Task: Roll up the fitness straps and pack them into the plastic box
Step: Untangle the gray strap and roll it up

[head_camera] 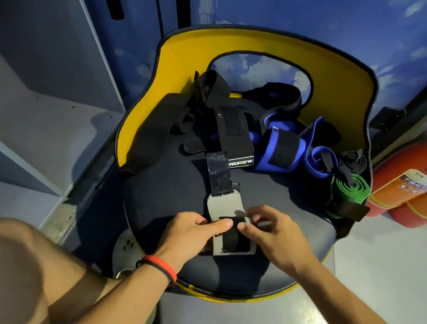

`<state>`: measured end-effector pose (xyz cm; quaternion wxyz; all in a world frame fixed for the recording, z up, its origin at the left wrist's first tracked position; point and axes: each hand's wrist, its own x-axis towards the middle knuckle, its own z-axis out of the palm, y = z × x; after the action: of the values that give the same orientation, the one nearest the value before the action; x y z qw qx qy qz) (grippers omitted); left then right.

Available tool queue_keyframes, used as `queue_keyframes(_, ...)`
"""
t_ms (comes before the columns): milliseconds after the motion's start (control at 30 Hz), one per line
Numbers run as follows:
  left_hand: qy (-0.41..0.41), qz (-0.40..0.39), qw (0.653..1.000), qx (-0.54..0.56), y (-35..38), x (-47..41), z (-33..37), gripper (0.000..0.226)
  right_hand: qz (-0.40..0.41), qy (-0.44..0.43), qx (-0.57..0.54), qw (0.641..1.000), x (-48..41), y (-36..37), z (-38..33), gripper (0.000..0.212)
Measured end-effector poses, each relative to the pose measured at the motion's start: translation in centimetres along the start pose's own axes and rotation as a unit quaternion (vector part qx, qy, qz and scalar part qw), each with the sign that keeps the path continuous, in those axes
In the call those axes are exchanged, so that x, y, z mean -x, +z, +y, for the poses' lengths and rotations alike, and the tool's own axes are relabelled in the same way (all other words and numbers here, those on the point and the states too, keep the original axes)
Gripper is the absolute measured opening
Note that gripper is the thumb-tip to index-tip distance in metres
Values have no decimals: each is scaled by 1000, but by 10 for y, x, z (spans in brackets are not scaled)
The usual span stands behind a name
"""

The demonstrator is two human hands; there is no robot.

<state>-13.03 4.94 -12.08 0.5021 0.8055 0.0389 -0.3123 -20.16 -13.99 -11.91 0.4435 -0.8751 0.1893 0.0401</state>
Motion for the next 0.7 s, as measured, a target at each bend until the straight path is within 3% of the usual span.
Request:
queue_keyframes(67, -6, -4, 1000, 1, -2, -1, 3, 61, 49, -162, 81, 982, 6, 3, 3, 27)
queue_keyframes(133, -18, -17, 1000, 4, -4, -1, 5, 43, 8, -255, 147, 956, 11, 5, 7, 39)
queue_keyframes(200, -16, -14, 1000, -16, -6, -4, 10, 43, -40, -263, 197, 944, 14, 8, 14, 62)
queue_keyframes(267, 15, 31, 998, -57, -6, -16, 14, 53, -24, -275, 240, 931, 15, 14, 19, 71)
queue_keyframes(433, -10, 47, 994, 103, -2, -47, 25, 33, 31, -315, 263, 911, 15, 20, 20, 65)
queue_keyframes(533, 13, 39, 995, 93, -5, -57, 26, 26, 37, -321, 274, 906, 14, 18, 20, 68)
queue_keyframes(700, 124, -1, 992, 10, -11, -64, 25, 20, 29, -307, 281, 909, 8, 15, 17, 66)
